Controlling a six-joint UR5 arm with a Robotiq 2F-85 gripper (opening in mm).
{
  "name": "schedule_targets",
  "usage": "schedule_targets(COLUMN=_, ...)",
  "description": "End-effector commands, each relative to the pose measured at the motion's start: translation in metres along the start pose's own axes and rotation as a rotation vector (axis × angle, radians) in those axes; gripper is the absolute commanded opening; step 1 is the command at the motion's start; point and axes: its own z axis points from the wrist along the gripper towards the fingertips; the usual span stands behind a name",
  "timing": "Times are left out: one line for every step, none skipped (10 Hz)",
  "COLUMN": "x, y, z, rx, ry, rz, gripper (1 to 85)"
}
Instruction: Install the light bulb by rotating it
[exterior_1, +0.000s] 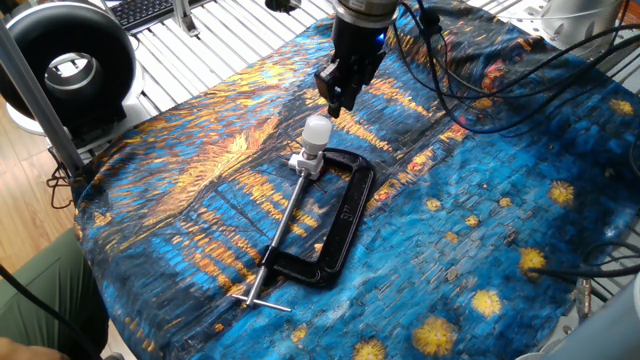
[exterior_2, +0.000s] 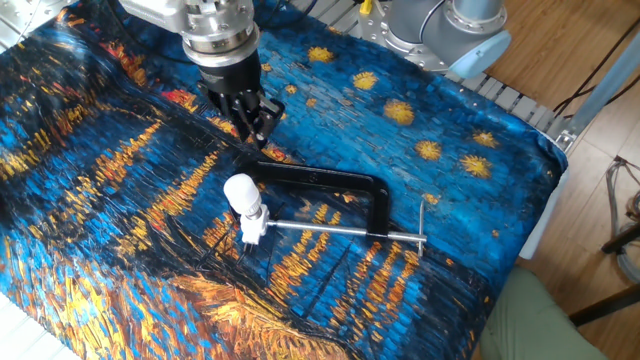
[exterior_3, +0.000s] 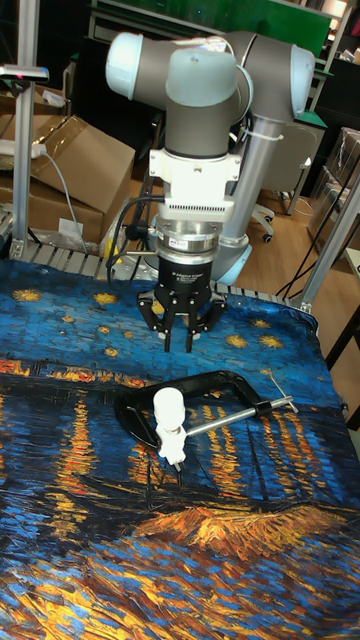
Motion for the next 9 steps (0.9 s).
schedule_targets(x=-0.013, y=0.008, z=-0.002, rx=-0.034, ry=-0.051, rz=0.005, gripper=35.3)
schedule_targets(x=-0.023, y=0.017, z=-0.003, rx=-0.065, ry=-0.09, rz=-0.044, gripper=45.3)
schedule_targets(x=-0.021, y=0.023, z=-0.003, rx=-0.088, ry=-0.083, rz=-0.066, gripper=48.0)
schedule_targets(x=-0.023, y=0.026, z=-0.001, rx=-0.102, ry=-0.08, rz=-0.096, gripper=48.7)
schedule_targets(x=-0.032, y=0.032, z=0.004, rx=-0.131, ry=-0.079, rz=-0.125, gripper=52.3)
schedule_targets(x=-0.04, y=0.031, z=0.008, rx=-0.127, ry=-0.078, rz=-0.147, gripper=53.0)
schedule_targets(x=-0.045, y=0.025, z=0.01, rx=-0.104, ry=-0.073, rz=-0.168, gripper=53.0)
schedule_targets(x=-0.05, y=0.023, z=0.011, rx=-0.089, ry=-0.071, rz=-0.179, gripper=53.0)
schedule_targets(x=-0.054, y=0.024, z=0.011, rx=-0.078, ry=-0.06, rz=-0.175, gripper=52.7)
